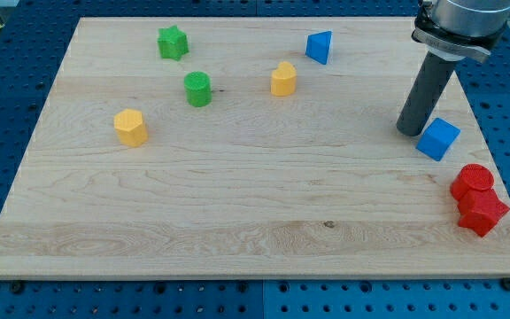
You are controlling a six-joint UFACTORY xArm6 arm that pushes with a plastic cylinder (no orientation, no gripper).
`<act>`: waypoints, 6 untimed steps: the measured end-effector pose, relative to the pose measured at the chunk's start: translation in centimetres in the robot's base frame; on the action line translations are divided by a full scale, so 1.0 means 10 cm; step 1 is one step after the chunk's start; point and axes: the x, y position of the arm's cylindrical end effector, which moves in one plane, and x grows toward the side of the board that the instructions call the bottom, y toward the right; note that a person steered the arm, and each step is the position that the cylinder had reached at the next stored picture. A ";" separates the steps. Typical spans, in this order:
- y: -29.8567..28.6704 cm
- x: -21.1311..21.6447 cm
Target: Nudge the blue cube to the right
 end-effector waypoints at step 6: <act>0.03 0.23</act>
